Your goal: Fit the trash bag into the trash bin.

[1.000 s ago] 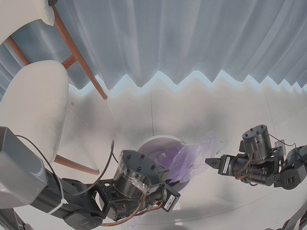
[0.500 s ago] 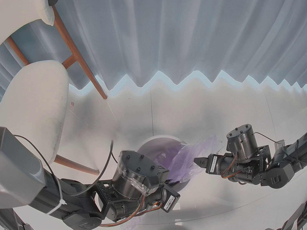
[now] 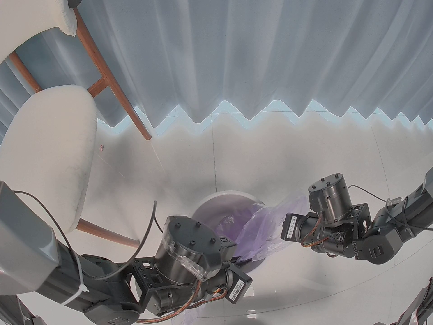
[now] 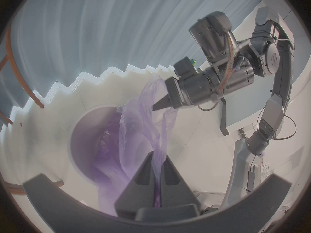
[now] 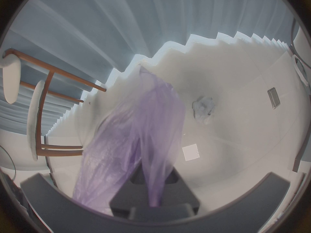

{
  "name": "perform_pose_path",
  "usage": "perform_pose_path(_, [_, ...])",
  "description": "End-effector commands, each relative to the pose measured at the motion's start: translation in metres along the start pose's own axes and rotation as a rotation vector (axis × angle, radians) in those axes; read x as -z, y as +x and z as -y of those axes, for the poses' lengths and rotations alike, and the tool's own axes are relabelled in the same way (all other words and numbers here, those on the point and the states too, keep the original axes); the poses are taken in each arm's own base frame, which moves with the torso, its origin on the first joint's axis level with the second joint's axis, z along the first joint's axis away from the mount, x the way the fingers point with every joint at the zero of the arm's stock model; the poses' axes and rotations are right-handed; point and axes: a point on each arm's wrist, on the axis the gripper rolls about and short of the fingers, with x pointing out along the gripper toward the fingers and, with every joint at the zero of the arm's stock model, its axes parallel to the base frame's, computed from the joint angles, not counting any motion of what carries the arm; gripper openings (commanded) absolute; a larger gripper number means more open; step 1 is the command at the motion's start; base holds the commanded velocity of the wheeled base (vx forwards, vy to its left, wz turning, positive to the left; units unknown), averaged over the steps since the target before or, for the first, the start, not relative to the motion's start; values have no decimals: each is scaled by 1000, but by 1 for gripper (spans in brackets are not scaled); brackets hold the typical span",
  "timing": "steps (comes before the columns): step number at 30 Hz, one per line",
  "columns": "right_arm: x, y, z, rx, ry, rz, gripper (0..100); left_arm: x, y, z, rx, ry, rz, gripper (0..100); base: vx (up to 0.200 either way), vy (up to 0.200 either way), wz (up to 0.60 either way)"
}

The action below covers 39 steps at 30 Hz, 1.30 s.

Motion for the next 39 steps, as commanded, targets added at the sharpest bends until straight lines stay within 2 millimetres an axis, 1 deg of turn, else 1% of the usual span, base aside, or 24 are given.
perform_pose_path(1, [-9,2,-8,-22,7,30,0,1,-1,0,0,0,-2,0,0,0,0])
perform_pose_path(5, [-16,1,-13,-43,16,55,0,0,0,0,1,0,-1,0,0,0,0])
perform_pose_path(9, [-19,1,-17,-76,22,77,0,-1,2,1,0,-2,3,0,0,0,0])
perform_pose_path(14, [-15,0,-15,-108,18,88,0,1,0,0,-8,-31,-1,0,0,0,0])
perform_pose_path(16, [-18,0,-17,-122,24,108,0,4,-1,0,-17,-32,-10,0,0,0,0])
perform_pose_path(17, [-20,0,-18,-131,28,122,0,4,-2,0,-19,-37,-9,100,0,0,0])
perform_pose_path(18, [-21,-1,-18,-138,31,131,0,2,-4,0,-16,-48,-3,100,0,0,0])
perform_pose_path(22, [-24,-5,-20,-166,40,163,0,-12,-24,-2,-15,-149,60,100,0,0,0])
perform_pose_path(23, [-24,-6,-20,-169,40,162,0,-14,-26,-3,-18,-159,64,100,0,0,0])
perform_pose_path(25, [-23,-14,-17,-199,38,147,0,-19,-45,-18,-63,-216,87,100,0,0,0])
perform_pose_path(26, [-23,-15,-16,-201,38,146,0,-20,-46,-20,-66,-218,89,100,0,0,0])
perform_pose_path(27, [-21,-19,-14,-218,34,132,0,-18,-58,-31,-102,-238,99,100,0,0,0])
perform_pose_path(28, [-20,-23,-12,-223,35,128,0,-17,-66,-35,-114,-247,110,100,0,0,0])
perform_pose_path(31, [-16,-28,-7,-227,30,114,0,-13,-86,-38,-116,-258,133,100,0,0,0])
perform_pose_path(34, [-17,-32,-6,-243,34,111,0,2,-108,-36,-110,-259,115,100,0,0,0])
perform_pose_path(36, [-20,-34,-6,-251,46,119,0,11,-116,-36,-110,-270,100,100,0,0,0])
perform_pose_path(37, [-20,-34,-6,-251,46,119,0,11,-116,-36,-110,-270,100,100,0,0,0])
perform_pose_path(38, [-19,-34,-5,-249,51,114,0,18,-117,-38,-121,-313,87,100,0,0,0])
perform_pose_path(39, [-18,-35,-5,-247,51,112,0,19,-116,-40,-127,-334,88,100,0,0,0])
